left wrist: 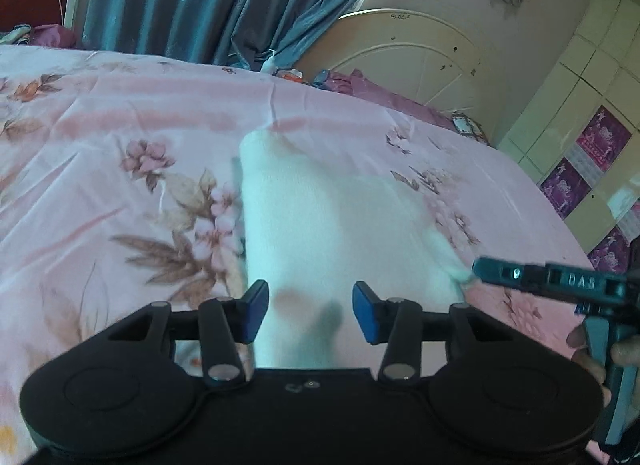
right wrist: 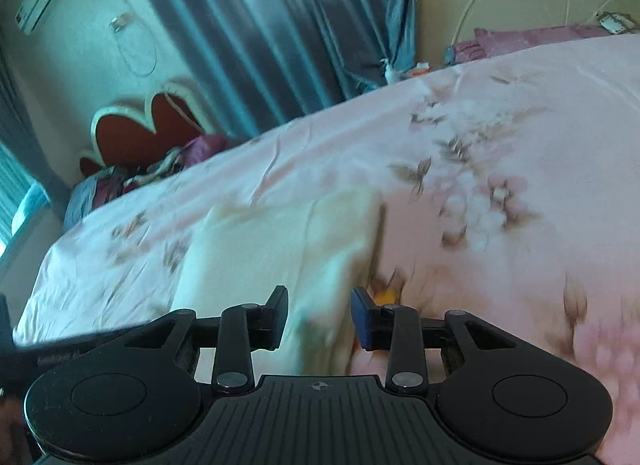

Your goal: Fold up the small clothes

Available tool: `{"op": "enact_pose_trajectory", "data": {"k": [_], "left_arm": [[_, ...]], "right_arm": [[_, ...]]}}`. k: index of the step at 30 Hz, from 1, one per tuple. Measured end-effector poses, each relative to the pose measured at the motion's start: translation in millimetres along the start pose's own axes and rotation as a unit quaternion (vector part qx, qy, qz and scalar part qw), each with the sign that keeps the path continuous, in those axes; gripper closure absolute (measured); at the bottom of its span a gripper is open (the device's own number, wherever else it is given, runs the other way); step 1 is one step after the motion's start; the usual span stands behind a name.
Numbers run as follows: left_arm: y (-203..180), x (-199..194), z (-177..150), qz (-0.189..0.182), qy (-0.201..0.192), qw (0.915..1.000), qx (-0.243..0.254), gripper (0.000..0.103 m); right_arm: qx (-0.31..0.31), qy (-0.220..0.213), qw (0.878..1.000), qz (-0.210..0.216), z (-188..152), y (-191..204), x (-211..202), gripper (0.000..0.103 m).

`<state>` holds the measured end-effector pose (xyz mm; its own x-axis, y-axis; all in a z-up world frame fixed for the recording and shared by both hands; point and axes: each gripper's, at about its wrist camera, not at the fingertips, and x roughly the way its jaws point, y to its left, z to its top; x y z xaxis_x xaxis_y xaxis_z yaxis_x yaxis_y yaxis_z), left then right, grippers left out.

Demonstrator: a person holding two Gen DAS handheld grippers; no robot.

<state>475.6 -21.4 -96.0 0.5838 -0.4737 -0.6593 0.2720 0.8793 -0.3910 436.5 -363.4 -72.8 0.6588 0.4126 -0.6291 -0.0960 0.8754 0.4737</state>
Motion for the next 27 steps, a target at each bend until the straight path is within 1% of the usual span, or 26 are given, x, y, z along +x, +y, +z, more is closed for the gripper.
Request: {"op": "enact_pose_trajectory", "data": {"k": [2,4,6,8,9,11,12,14,15,16,17,18,19,20,21,22,23,24,25,26,27], "left_arm": [[0.9,-5.4,-9.0,-0.003,0.007,0.9999,-0.008,0.059],[1.2,-8.1,-18.8,0.008,0.013,0.9998,-0.008,0.059],[4.9,-5.3,-28.5,0.010,0.030,0.9994,-0.016,0.059],[7.6,1.7,-35.1,0.009,0.052,0.9982,-0.028,0.060],[7.2,3.0,-37.4,0.002,0.054,0.9980,-0.031,0.060],[-0.7,2.5,-38.1,-0.004,0.054,0.9981,-0.028,0.060],[-6.5,-0.1,-37.6,-0.014,0.050,0.9984,-0.024,0.060],[-15.8,-4.0,-38.0,-0.023,0.044,0.9987,-0.015,0.060],[-19.4,-3.4,-39.4,-0.019,0.047,0.9987,-0.008,0.060],[-20.7,-1.6,-41.5,-0.010,0.052,0.9986,0.000,0.059],[-19.0,0.5,-44.5,0.001,0.058,0.9983,0.004,0.056],[-16.0,2.2,-46.5,0.009,0.065,0.9979,0.003,0.056],[-11.1,0.5,-48.6,0.005,0.066,0.9978,-0.002,0.054],[-6.3,-5.3,-47.9,0.002,0.062,0.9980,-0.007,0.050],[-3.1,-13.9,-45.4,0.012,0.050,0.9987,-0.003,0.046],[-0.8,-23.9,-41.1,0.023,0.029,0.9993,0.004,0.039],[1.6,-33.2,-34.7,0.025,0.005,0.9996,0.010,0.037],[1.4,-38.6,-28.3,0.022,-0.015,0.9996,0.013,0.037],[0.1,-39.2,-20.9,0.013,-0.026,0.9994,0.019,0.041],[-4.3,-34.6,-12.1,0.004,-0.031,0.9989,0.035,0.048],[-10.3,-28.8,-5.7,0.003,-0.033,0.9982,0.051,0.052]], "right_arm": [[0.011,0.022,1.000,0.010,-12.7,3.2,0.1,0.068],[0.013,0.040,0.999,0.015,-23.9,6.5,3.2,0.069],[0.008,0.060,0.998,0.005,-30.7,10.0,11.4,0.069],[0.002,0.065,0.998,-0.004,-35.2,10.0,16.5,0.069],[0.003,0.062,0.998,0.002,-36.3,8.3,17.7,0.099],[0.016,0.064,0.998,0.007,-31.6,3.9,17.6,0.098],[0.025,0.060,0.998,0.013,-28.9,2.0,13.6,0.098],[0.025,0.046,0.999,0.006,-21.7,1.6,3.0,0.098],[0.022,0.045,0.999,0.002,-20.5,1.7,0.8,0.098],[0.020,0.053,0.998,-0.001,-21.5,0.7,3.2,0.098],[0.019,0.074,0.997,-0.007,-25.0,-1.2,10.8,0.098],[0.017,0.094,0.995,-0.012,-28.8,-3.1,18.5,0.098],[0.014,0.097,0.995,-0.017,-31.1,-4.0,21.0,0.098],[0.013,0.090,0.996,-0.022,-29.1,-3.2,16.6,0.095],[0.012,0.079,0.996,-0.032,-25.7,-1.7,9.4,0.084],[0.000,0.055,0.998,-0.040,-21.2,2.1,-2.0,0.079],[-0.017,0.026,0.999,-0.042,-16.0,6.9,-13.2,0.078],[-0.029,0.005,0.999,-0.042,-11.1,11.7,-19.6,0.078],[-0.043,-0.012,0.998,-0.037,-4.6,18.0,-22.6,0.078],[-0.056,-0.025,0.998,-0.033,-0.2,24.3,-21.1,0.078],[-0.070,-0.033,0.997,-0.031,2.6,31.1,-17.2,0.078]]}}
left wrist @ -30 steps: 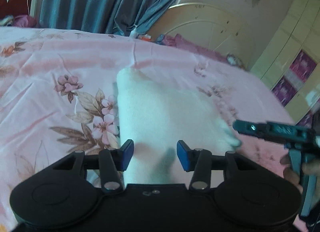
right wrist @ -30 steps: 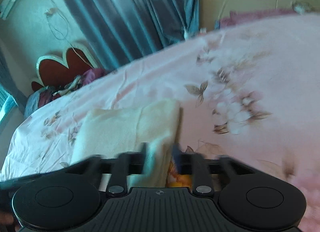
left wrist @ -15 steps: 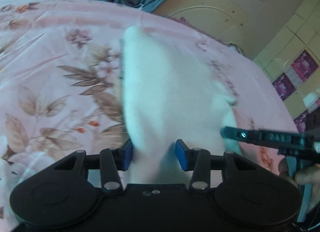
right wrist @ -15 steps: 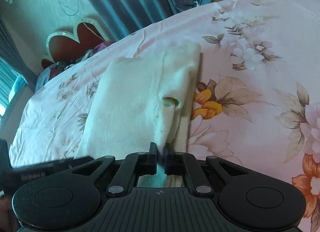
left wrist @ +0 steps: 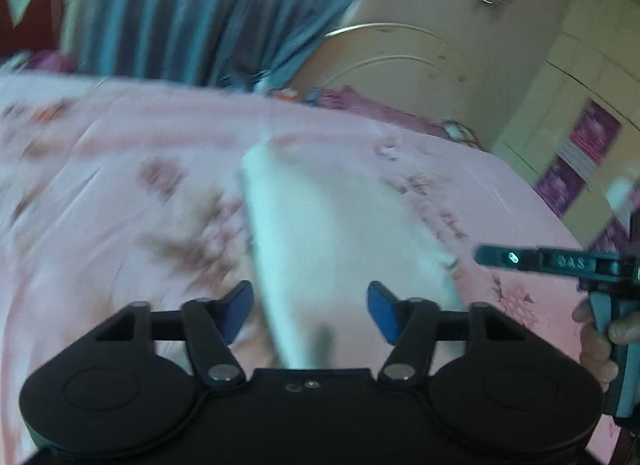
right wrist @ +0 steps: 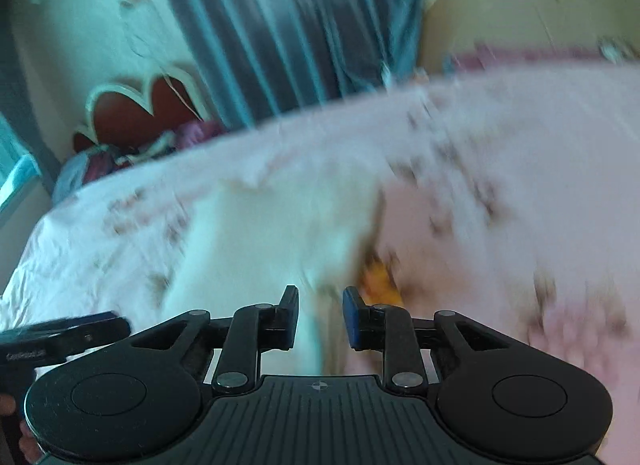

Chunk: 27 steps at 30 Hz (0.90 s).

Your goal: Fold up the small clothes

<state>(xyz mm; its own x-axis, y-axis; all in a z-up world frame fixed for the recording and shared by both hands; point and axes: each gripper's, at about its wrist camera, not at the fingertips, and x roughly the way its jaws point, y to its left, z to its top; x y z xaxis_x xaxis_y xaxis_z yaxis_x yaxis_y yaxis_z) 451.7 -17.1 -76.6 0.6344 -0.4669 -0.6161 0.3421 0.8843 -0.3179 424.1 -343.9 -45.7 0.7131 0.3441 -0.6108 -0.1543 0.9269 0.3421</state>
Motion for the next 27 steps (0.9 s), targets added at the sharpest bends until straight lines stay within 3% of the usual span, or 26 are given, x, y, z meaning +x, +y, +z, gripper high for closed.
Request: {"op": "enact_pose_trajectory", "data": {"k": [3,6,8,10,11,12,13,15,20,24,27], "left_arm": [[-14.0,29.5,12.2,-0.006,-0.003,0.9994,0.033,0.051],[-20.3,68.3,5.3,0.011,0.053,0.9969,0.057,0.048],[-27.8,64.4,5.6,0.023,0.052,0.9952,0.080,0.048],[-31.3,47.5,5.4,0.036,0.039,0.9944,0.091,0.042],[-29.4,38.9,4.3,0.046,0.028,0.9945,0.090,0.025],[-27.0,33.6,3.7,0.058,0.017,0.9945,0.085,0.015],[-21.8,30.7,3.3,0.068,0.008,0.9945,0.079,0.008],[-12.8,32.7,6.9,0.068,0.015,0.9960,0.057,0.009],[14.9,53.9,18.6,0.027,0.052,0.9980,-0.022,0.019],[38.6,71.6,12.7,-0.009,0.084,0.9905,-0.109,0.023],[48.7,79.0,12.0,-0.028,0.083,0.9853,-0.147,0.023]], "right_arm": [[-0.047,0.016,0.999,-0.003,3.4,15.4,32.3,0.078],[-0.073,0.075,0.993,-0.048,-12.1,10.1,70.4,0.078],[-0.055,0.069,0.995,-0.040,-8.9,3.9,61.4,0.078],[-0.025,0.026,0.999,-0.034,-1.9,-4.3,37.2,0.078],[-0.003,0.014,0.999,-0.032,-1.8,-11.1,29.5,0.071],[0.024,0.015,0.999,-0.030,-1.7,-21.1,24.4,0.046],[0.057,0.021,0.998,-0.015,-2.8,-33.2,22.0,0.037],[0.107,0.042,0.993,0.017,-6.1,-54.3,27.1,0.037],[0.195,0.068,0.975,0.076,-12.7,-85.5,46.2,0.037],[0.249,0.090,0.958,0.111,-12.6,-104.3,62.4,0.037],[0.264,0.095,0.951,0.129,-11.5,-111.6,67.9,0.037]]}}
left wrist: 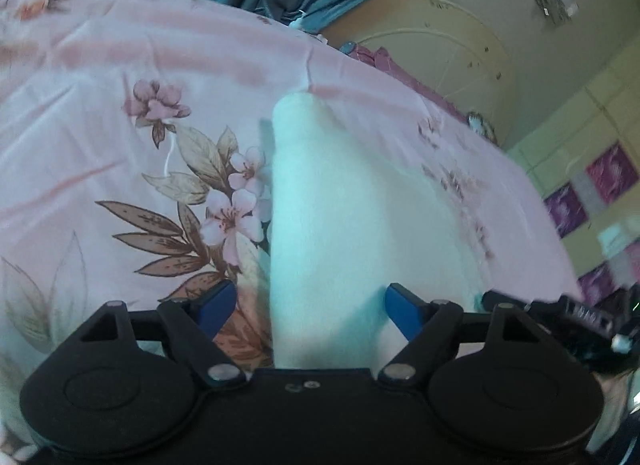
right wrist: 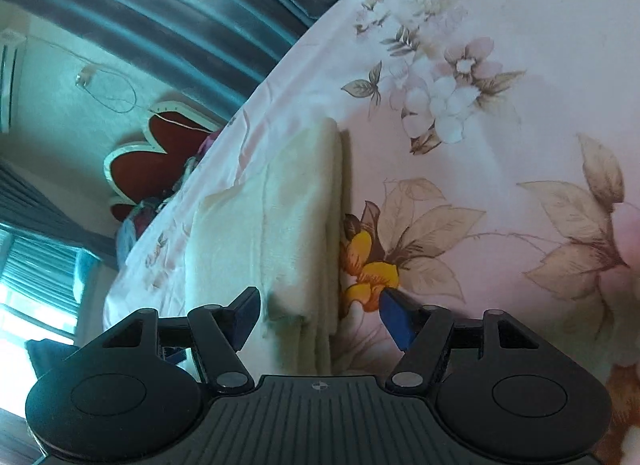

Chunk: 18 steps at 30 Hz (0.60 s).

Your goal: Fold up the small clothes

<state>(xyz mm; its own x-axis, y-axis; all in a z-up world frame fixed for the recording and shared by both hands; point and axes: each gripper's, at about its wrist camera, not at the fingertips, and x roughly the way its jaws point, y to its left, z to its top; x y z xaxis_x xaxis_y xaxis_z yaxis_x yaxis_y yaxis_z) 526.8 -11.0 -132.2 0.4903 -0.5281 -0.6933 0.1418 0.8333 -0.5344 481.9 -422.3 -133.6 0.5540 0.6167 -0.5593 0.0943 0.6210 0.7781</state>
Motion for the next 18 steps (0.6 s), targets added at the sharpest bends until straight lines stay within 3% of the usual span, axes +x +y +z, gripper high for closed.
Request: {"op": "enact_pose_trajectory", "data": {"k": [3,9,13,18], "left_arm": [[3.6,5.4,5.1,-0.013,0.005,0.9997,-0.019,0.023],[-10.9,16.7,11.4,-0.007,0.023,0.9997,0.007,0.032],[-18.8,23.8,12.2,0.002,0.025,0.9996,0.014,0.031],[-25.0,27.3,11.7,0.014,0.023,0.9993,0.027,0.032]], "right_arm": [[0.001,0.019,1.000,0.012,8.9,-1.7,6.3,0.037],[-0.046,0.063,0.997,0.022,15.2,9.5,24.6,0.037],[-0.069,0.077,0.994,0.033,15.9,12.9,31.1,0.039],[-0.097,0.089,0.991,0.032,19.4,10.3,35.1,0.054]]}}
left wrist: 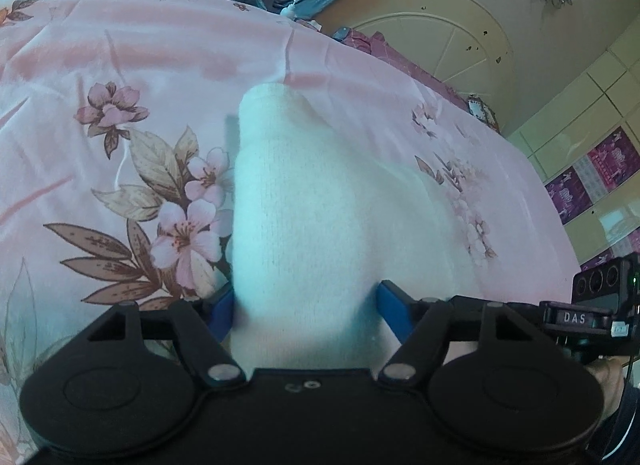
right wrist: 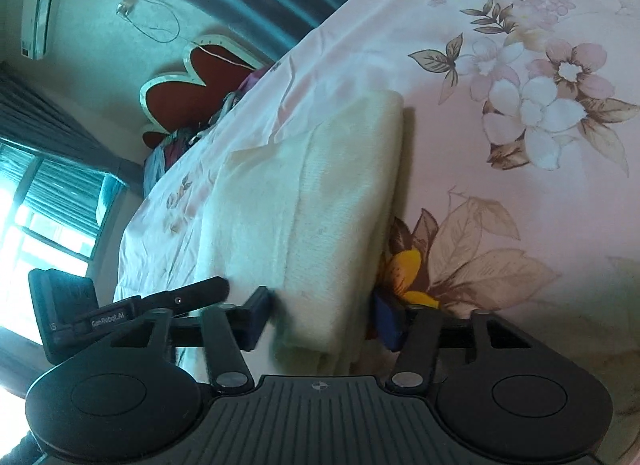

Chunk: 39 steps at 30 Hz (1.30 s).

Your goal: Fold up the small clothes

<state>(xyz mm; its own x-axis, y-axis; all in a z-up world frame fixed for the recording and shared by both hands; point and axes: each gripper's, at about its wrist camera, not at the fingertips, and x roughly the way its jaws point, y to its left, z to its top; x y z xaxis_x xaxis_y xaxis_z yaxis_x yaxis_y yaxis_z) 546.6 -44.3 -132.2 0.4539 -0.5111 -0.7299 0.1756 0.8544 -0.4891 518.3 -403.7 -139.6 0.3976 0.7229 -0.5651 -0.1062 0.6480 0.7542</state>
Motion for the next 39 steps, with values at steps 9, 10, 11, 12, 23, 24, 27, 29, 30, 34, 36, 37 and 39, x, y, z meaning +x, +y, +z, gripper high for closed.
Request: {"op": "enact_pose_trajectory", "data": {"k": [9,10,11,12,23,24,27,29,30,34,36,37,39], "left_arm": [[-8.3,2.9,-0.2,0.023,-0.001,0.9997,0.007,0.032],[-8.6,2.9,0.0,0.025,-0.001,0.9997,0.008,0.032],[-9.5,3.2,0.3,0.028,-0.001,0.9996,0.009,0.032],[-11.0,3.9,0.5,0.031,-0.001,0.9994,0.012,0.033],[-25.3,-21.7,0.2,0.016,-0.035,0.9974,0.061,0.074],[-23.0,-28.8,0.6,0.007,-0.037,0.9975,0.061,0.075],[-16.4,-51.8,0.5,-0.006,-0.046,0.9964,0.071,0.075],[-6.9,-69.6,1.2,-0.006,-0.053,0.9957,0.075,0.075],[0.2,-79.9,1.5,-0.006,-0.058,0.9954,0.076,0.075],[38.1,-120.1,2.0,0.000,-0.065,0.9954,0.070,0.075],[58.4,-137.4,1.7,0.007,-0.066,0.9956,0.065,0.075],[69.5,-146.1,0.9,0.010,-0.067,0.9957,0.063,0.075],[90.8,-163.1,-0.2,0.019,-0.069,0.9957,0.059,0.075]], "right_arm": [[-0.059,-0.004,0.998,-0.021,-2.0,17.4,10.4,0.061],[-0.059,-0.005,0.998,-0.022,-2.3,17.3,9.8,0.062],[-0.061,-0.006,0.998,-0.025,-3.6,18.1,9.6,0.063],[-0.064,-0.007,0.997,-0.030,-4.8,19.7,9.5,0.063],[-0.129,-0.044,0.986,-0.097,-15.6,79.4,-2.5,0.073],[-0.128,-0.049,0.986,-0.092,-16.7,86.2,-4.4,0.073],[-0.147,-0.055,0.983,-0.100,-22.0,118.3,-0.8,0.073],[-0.156,-0.056,0.981,-0.099,-27.2,140.6,7.9,0.073],[-0.161,-0.057,0.980,-0.097,-30.5,152.7,14.5,0.073],[-0.173,-0.050,0.980,-0.085,-42.8,190.3,46.0,0.073],[-0.177,-0.043,0.980,-0.077,-50.4,208.7,68.2,0.073],[-0.178,-0.040,0.981,-0.072,-55.1,219.2,80.8,0.073],[-0.179,-0.034,0.981,-0.063,-63.1,236.7,103.8,0.073]]}}
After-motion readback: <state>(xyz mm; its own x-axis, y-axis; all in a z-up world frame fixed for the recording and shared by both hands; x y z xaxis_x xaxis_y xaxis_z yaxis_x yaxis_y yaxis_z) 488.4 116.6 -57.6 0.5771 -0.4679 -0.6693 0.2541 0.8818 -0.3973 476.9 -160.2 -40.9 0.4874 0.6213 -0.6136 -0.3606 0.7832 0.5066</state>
